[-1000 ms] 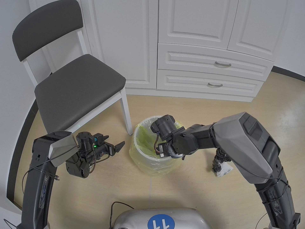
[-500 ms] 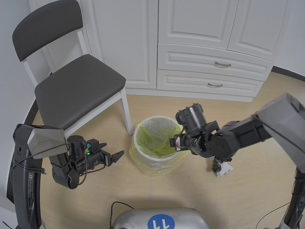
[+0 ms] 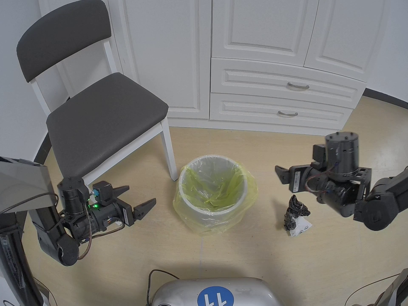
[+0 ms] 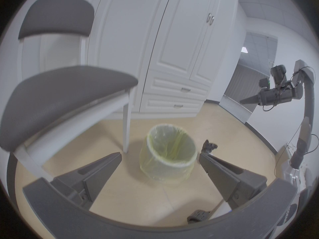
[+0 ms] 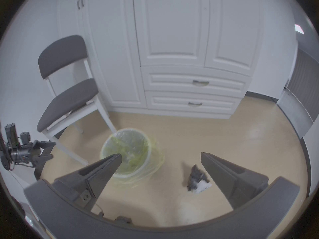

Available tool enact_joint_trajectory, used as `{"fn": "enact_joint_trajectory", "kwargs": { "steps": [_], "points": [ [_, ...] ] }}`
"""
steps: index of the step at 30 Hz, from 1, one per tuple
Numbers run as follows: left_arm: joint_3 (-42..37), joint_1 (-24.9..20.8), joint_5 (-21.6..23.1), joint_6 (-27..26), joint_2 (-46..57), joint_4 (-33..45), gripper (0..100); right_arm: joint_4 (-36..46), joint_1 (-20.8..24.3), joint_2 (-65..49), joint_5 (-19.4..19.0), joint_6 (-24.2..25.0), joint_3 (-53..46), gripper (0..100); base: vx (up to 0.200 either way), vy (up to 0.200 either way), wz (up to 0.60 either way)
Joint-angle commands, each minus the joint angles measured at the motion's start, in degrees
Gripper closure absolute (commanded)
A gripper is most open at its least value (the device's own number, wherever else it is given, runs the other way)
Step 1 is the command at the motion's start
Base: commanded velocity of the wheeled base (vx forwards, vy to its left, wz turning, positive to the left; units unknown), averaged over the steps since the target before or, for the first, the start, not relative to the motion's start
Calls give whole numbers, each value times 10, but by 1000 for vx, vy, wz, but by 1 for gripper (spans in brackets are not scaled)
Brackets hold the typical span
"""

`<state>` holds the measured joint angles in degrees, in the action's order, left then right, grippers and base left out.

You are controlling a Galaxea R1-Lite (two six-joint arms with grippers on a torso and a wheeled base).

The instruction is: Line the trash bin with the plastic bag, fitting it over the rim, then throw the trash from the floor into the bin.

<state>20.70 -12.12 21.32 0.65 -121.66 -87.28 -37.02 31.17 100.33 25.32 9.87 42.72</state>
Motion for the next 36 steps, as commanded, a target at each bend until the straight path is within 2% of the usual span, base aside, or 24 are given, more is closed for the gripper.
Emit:
{"fn": "enact_joint_trajectory", "kwargs": {
  "steps": [1, 4, 7, 9, 13, 15, 16, 18, 21, 24, 25, 26, 27, 28, 29, 31, 36],
  "points": [
    [-26, -26, -7, 2, 130, -3, 0, -26, -45, -101, -14, -39, -34, 0, 0, 0, 0],
    [-26, -28, -8, 0, 185, 17, 0, -34, -39, -145, -11, -75, -65, 0, 0, 0, 0],
    [-22, -35, -7, -1, 271, 84, 0, -36, -31, -207, -16, -129, -102, 0, 0, 0, 0],
    [-12, -35, -8, -2, 310, 136, 0, -33, -17, -229, -17, -147, -113, 0, 0, 0, 0],
    [38, -35, -8, 0, 398, 316, 0, -26, 18, -255, -15, -154, -123, 0, 0, 0, 0],
    [81, -36, -8, 2, 451, 463, 0, -14, 38, -254, -13, -154, -124, 0, 0, 0, 0],
    [94, -36, -8, 2, 463, 505, 0, -9, 39, -252, -13, -153, -123, 0, 0, 0, 0],
    [153, -37, -7, 4, 506, 670, 0, 30, 32, -238, -14, -150, -113, 0, 0, 0, 0],
    [218, -37, -3, 22, 530, 818, 0, 92, 10, -217, -14, -118, -77, 0, 0, 0, 0],
    [236, -36, -3, 37, 531, 849, 0, 187, 2, -194, -15, -61, -17, 0, 0, 0, 0],
    [236, -36, -4, 37, 531, 848, 0, 193, 2, -194, -15, -58, -13, 0, 0, 0, 0],
    [236, -34, -5, 37, 526, 847, 0, 265, -1, -181, -19, -18, 29, 0, 0, 0, 0],
    [236, -34, -5, 37, 526, 847, 0, 265, -1, -181, -19, -18, 29, 0, 0, 0, 0],
    [235, -33, -5, 37, 521, 847, 0, 334, -15, -164, -32, 18, 74, 0, 0, 0, 0],
    [235, -33, -5, 37, 521, 847, 0, 334, -15, -164, -32, 18, 74, 0, 0, 0, 0],
    [235, -33, -5, 37, 517, 847, 0, 413, -55, -127, -84, 52, 134, 0, 0, 0, 0],
    [237, -26, -6, 34, 519, 846, 0, 443, -146, -42, -167, 48, 180, 0, 0, 0, 0]
  ]
}}
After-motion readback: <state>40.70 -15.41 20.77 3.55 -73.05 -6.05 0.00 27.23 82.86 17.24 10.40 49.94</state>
